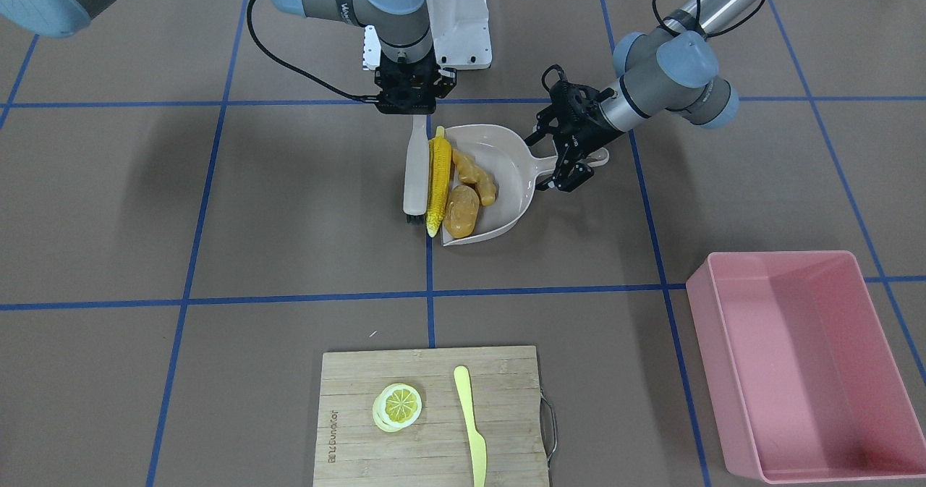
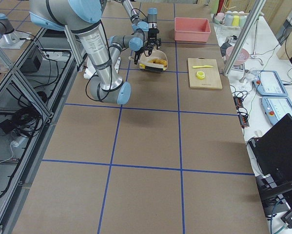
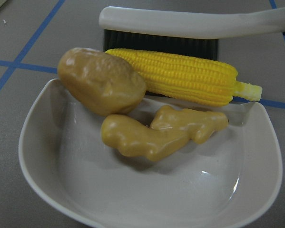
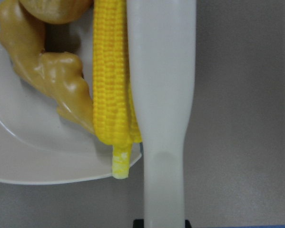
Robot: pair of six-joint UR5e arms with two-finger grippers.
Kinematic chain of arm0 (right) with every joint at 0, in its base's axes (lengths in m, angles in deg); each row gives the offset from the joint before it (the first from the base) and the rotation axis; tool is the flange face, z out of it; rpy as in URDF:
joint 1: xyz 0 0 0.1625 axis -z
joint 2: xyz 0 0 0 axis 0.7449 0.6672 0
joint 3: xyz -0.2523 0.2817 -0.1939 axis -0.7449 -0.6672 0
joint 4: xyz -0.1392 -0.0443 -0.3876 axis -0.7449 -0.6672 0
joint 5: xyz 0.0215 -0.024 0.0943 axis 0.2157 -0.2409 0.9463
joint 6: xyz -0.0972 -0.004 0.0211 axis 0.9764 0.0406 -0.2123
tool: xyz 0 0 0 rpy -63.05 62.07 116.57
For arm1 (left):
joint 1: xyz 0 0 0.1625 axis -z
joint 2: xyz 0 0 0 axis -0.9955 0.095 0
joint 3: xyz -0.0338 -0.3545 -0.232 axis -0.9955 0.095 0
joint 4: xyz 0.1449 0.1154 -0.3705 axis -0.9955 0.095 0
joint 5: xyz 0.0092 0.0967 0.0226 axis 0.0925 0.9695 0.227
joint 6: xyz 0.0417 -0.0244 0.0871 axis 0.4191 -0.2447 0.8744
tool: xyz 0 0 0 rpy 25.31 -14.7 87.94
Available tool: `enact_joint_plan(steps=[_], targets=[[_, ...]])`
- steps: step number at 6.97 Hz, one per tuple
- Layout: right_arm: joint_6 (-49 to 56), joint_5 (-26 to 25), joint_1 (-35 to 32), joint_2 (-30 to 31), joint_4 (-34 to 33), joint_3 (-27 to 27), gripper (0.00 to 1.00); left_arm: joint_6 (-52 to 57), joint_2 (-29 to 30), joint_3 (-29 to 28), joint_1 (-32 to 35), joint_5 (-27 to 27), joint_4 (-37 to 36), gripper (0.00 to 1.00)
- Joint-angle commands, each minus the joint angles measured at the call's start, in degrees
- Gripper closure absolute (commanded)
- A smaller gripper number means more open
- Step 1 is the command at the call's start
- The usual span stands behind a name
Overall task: Sweep and dump trash into bin
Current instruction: 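Sweep the corn, potato and ginger into the dustpan with the right-held brush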
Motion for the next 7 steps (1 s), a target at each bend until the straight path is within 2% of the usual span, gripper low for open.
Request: enact_joint_plan(steps=[1, 7], targets=[[-0.2, 0.5, 0.1, -2.4, 0.0, -1.1, 1.0, -0.1, 0.0, 0.1, 0.0, 0.0, 0.0, 0.02], [0.8, 0.7, 1.0, -4.5, -0.1, -3.6, 1.0, -0.1, 0.0, 0.1, 0.0, 0.0, 0.0, 0.02]])
